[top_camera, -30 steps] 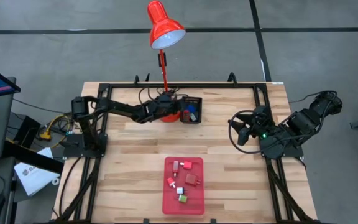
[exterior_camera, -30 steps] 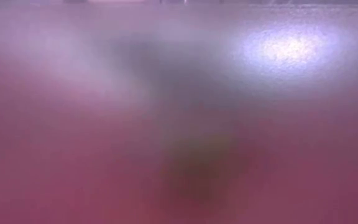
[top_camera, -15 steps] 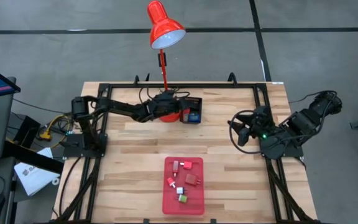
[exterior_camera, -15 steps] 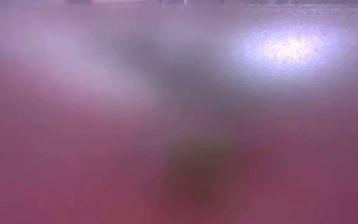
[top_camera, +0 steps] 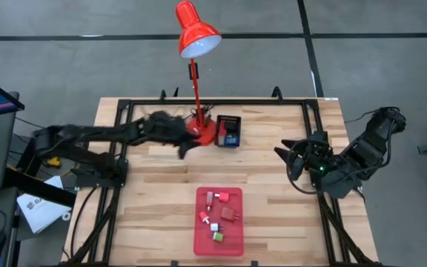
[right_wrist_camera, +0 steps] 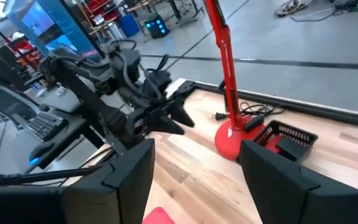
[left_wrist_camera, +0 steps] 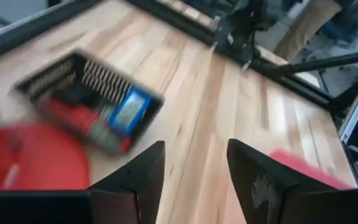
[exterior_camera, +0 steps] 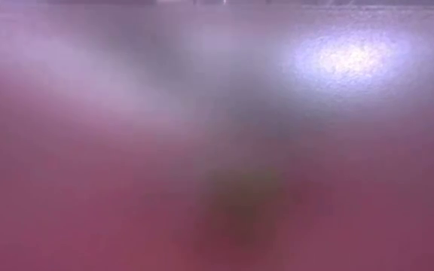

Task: Pick & Place Office items
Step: Return to Home Position

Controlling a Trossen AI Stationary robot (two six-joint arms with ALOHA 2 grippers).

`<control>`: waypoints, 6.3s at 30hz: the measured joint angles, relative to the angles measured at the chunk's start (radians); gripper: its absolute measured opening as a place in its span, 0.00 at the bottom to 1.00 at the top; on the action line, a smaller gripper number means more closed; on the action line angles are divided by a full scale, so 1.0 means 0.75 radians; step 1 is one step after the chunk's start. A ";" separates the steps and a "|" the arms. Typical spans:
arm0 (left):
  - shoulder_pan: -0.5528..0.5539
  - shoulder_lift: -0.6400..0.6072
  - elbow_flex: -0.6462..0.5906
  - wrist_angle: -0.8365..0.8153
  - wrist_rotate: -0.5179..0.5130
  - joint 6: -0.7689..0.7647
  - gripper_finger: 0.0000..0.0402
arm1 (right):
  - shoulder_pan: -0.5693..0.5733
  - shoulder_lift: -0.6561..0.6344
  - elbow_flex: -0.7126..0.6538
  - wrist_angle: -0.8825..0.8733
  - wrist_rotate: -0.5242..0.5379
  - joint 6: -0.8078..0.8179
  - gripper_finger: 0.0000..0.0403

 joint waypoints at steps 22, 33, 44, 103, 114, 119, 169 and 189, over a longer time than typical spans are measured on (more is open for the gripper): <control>-0.271 -0.777 -0.893 0.966 -0.258 -0.174 0.32 | -0.087 -0.002 0.173 0.189 0.072 -0.286 0.57; -0.270 -1.261 -1.010 0.471 -0.197 -0.068 0.30 | -0.078 -0.002 0.174 0.214 0.070 -0.365 0.57; -0.270 -1.655 -1.010 0.000 -0.254 -0.005 0.30 | -0.021 -0.001 0.174 -0.009 0.079 -0.165 0.57; -0.270 -1.397 -1.011 -0.017 -0.314 -0.180 0.30 | -0.827 -1.305 -1.794 1.502 -1.338 -1.359 0.56; -0.270 -1.397 -1.011 -0.009 -0.314 -0.180 0.30 | -0.830 -1.488 -1.798 1.452 -1.344 -1.466 0.52; -0.270 -1.397 -1.011 -0.007 -0.313 -0.180 0.30 | -0.829 -1.480 -1.798 1.452 -1.362 -1.477 0.52; -0.270 -1.397 -1.011 -0.004 -0.313 -0.180 0.30 | -0.830 -1.457 -1.800 1.452 -1.363 -1.477 0.52; -0.270 -1.397 -1.011 -0.004 -0.313 -0.180 0.30 | -0.829 -1.457 -1.801 1.452 -1.363 -1.477 0.52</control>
